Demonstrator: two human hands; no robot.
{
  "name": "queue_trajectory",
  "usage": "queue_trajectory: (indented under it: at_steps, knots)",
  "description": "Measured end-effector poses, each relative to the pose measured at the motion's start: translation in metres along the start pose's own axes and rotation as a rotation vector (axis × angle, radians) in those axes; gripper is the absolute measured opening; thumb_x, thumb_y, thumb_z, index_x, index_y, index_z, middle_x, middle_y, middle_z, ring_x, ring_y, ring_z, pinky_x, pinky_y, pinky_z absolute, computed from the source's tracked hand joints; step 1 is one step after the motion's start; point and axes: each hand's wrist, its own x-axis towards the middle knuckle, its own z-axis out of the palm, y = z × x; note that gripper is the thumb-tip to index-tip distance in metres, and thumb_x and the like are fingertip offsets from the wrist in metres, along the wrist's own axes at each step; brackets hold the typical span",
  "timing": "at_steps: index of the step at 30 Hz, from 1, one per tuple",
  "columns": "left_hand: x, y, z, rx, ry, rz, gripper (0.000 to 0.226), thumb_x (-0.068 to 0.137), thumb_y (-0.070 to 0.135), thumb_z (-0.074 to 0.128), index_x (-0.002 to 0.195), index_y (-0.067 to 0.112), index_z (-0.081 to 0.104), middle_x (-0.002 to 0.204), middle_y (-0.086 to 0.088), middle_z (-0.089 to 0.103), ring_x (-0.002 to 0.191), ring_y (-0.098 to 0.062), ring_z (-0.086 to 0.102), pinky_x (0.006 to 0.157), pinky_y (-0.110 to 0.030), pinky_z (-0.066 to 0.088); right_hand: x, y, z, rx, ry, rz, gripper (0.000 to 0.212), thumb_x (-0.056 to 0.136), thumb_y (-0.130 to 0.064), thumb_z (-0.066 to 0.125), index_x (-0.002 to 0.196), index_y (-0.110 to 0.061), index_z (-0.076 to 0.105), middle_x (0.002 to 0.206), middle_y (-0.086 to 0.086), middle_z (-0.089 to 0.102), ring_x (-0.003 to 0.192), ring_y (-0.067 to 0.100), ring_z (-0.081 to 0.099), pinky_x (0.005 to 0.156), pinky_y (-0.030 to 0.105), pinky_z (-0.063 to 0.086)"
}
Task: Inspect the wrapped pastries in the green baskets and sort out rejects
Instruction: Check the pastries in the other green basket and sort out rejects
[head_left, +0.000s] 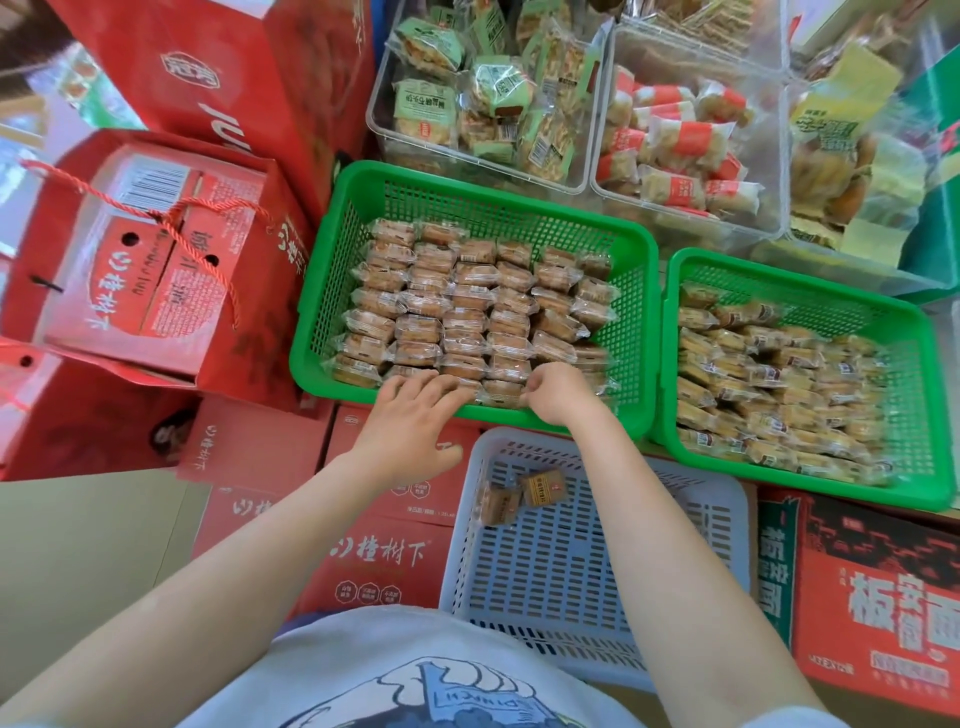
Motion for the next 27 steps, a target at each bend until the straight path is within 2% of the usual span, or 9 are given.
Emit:
queue_trajectory:
  at_steps: [2, 6, 9, 13, 16, 18, 22, 25, 27]
  knots:
    - [0.0, 0.0, 0.0, 0.005, -0.014, -0.003, 0.07, 0.091, 0.051, 0.052, 0.154, 0.034, 0.027, 0.164, 0.003, 0.022, 0.151, -0.022, 0.01, 0.119, -0.048, 0.005, -0.002, 0.008, -0.004, 0.172, -0.012, 0.008, 0.015, 0.1, -0.019, 0.056, 0.109, -0.011, 0.065, 0.106, 0.004, 0.06, 0.1, 0.024, 0.058, 0.08, 0.032, 0.045]
    - [0.0, 0.001, -0.002, 0.018, -0.036, -0.01, 0.071, 0.092, 0.053, 0.051, 0.155, 0.034, 0.024, 0.164, 0.004, 0.02, 0.152, -0.022, 0.008, 0.12, -0.048, 0.005, -0.003, 0.024, -0.007, 0.548, -0.089, 0.047, 0.009, 0.097, -0.013, 0.054, 0.09, -0.016, 0.059, 0.106, 0.004, 0.06, 0.098, 0.023, 0.058, 0.093, 0.041, 0.05]
    - [-0.001, 0.001, -0.003, 0.022, -0.028, -0.014, 0.07, 0.092, 0.052, 0.052, 0.154, 0.033, 0.026, 0.165, 0.004, 0.02, 0.152, -0.022, 0.008, 0.12, -0.048, 0.005, -0.01, 0.03, -0.006, 0.92, -0.123, 0.061, 0.007, 0.095, -0.006, 0.051, 0.088, -0.007, 0.053, 0.095, 0.007, 0.051, 0.087, 0.021, 0.053, 0.085, 0.036, 0.051]
    - [0.0, 0.001, -0.004, -0.004, -0.034, -0.021, 0.069, 0.092, 0.052, 0.053, 0.154, 0.034, 0.028, 0.164, 0.005, 0.022, 0.152, -0.022, 0.009, 0.12, -0.049, 0.006, -0.03, 0.03, -0.005, 0.995, 0.02, -0.051, 0.017, 0.092, -0.008, 0.051, 0.077, -0.013, 0.055, 0.09, 0.0, 0.052, 0.092, 0.02, 0.052, 0.078, 0.037, 0.047]
    - [-0.002, 0.004, -0.012, -0.073, -0.039, -0.032, 0.067, 0.092, 0.055, 0.053, 0.153, 0.035, 0.031, 0.162, 0.008, 0.027, 0.152, -0.019, 0.013, 0.121, -0.047, 0.005, -0.059, 0.027, -0.004, 1.254, 0.058, -0.146, 0.022, 0.098, -0.004, 0.046, 0.079, -0.012, 0.053, 0.087, 0.004, 0.053, 0.087, 0.02, 0.054, 0.075, 0.036, 0.049]
    - [-0.007, 0.009, -0.029, -0.362, -0.023, -0.093, 0.07, 0.089, 0.058, 0.059, 0.151, 0.035, 0.036, 0.157, 0.011, 0.036, 0.147, -0.015, 0.025, 0.12, -0.045, 0.014, -0.082, 0.025, -0.006, 1.495, 0.029, -0.197, 0.021, 0.101, -0.004, 0.041, 0.088, -0.008, 0.057, 0.095, 0.011, 0.063, 0.09, 0.024, 0.062, 0.074, 0.036, 0.052]
    - [-0.033, 0.036, -0.074, -1.34, 0.002, -0.029, 0.068, 0.077, 0.052, 0.075, 0.14, 0.044, 0.048, 0.139, 0.013, 0.058, 0.126, -0.008, 0.057, 0.103, -0.032, 0.047, -0.12, 0.02, -0.005, 1.743, -0.149, -0.274, 0.032, 0.099, -0.013, 0.038, 0.116, 0.002, 0.061, 0.111, 0.022, 0.069, 0.098, 0.03, 0.068, 0.078, 0.038, 0.058]
    - [-0.051, 0.056, -0.092, -1.633, 0.027, -0.004, 0.036, 0.084, 0.028, 0.07, 0.12, 0.033, 0.069, 0.116, -0.001, 0.072, 0.106, -0.022, 0.069, 0.079, -0.032, 0.058, -0.141, 0.014, -0.002, 1.686, -0.264, -0.313, 0.04, 0.098, -0.017, 0.037, 0.123, 0.005, 0.058, 0.109, 0.025, 0.068, 0.091, 0.032, 0.068, 0.079, 0.039, 0.057]
    - [-0.059, 0.066, -0.099, -1.649, 0.054, -0.071, 0.019, 0.088, 0.027, 0.068, 0.106, 0.028, 0.075, 0.105, -0.007, 0.073, 0.095, -0.026, 0.07, 0.08, -0.045, 0.055, -0.151, 0.012, -0.001, 1.501, -0.194, -0.308, 0.037, 0.105, -0.018, 0.032, 0.121, 0.005, 0.055, 0.11, 0.027, 0.068, 0.091, 0.036, 0.068, 0.08, 0.041, 0.056]
